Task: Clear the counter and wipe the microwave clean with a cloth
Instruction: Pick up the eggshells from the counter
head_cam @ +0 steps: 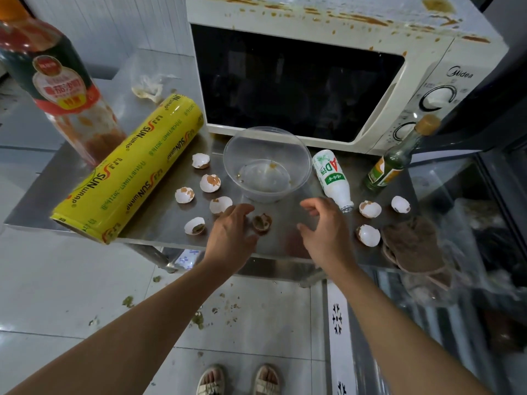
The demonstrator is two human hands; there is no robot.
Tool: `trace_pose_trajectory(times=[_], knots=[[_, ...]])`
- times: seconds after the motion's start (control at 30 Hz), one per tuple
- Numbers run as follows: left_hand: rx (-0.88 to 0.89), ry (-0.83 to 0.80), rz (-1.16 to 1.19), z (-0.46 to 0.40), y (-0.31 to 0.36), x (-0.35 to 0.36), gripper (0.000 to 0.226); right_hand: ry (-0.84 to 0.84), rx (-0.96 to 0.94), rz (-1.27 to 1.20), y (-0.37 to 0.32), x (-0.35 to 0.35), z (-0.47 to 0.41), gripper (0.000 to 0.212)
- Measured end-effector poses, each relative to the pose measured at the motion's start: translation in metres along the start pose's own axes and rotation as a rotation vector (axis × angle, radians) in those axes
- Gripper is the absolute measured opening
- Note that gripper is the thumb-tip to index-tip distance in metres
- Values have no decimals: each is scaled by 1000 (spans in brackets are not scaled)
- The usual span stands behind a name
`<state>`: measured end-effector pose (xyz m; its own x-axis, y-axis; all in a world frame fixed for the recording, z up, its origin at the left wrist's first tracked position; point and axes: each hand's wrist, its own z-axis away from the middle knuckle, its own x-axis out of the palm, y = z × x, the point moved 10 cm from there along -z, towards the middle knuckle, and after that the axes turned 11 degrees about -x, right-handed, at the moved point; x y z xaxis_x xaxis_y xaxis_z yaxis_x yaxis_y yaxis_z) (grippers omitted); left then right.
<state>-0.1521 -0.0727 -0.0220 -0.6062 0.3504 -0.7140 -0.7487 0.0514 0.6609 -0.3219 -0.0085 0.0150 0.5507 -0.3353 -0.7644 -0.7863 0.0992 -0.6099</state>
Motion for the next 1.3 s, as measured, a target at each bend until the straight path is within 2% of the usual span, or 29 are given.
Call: trace_pose_trajectory(times=[0.13,0.27,0.43,0.57,1.13,1.3], knots=[[-40,-13,-31,-6,6,6,57,-37,113,103,30,-22,4,36],[-48,-2,-52,-8,12,11,56,-128,178,123,48,-15,9,32],[-41,22,-48,-10,12,13,51,-161,159,257,50,-3,13,24],[-20,41,-41,-11,13,13,49,-126,161,370,52,-2,14,21],[-29,14,-19,-9,9,14,56,-117,122,386,50,2,5,6],[-21,-3,-21,-8,9,15,56,-170,61,552,45,6,2,10]])
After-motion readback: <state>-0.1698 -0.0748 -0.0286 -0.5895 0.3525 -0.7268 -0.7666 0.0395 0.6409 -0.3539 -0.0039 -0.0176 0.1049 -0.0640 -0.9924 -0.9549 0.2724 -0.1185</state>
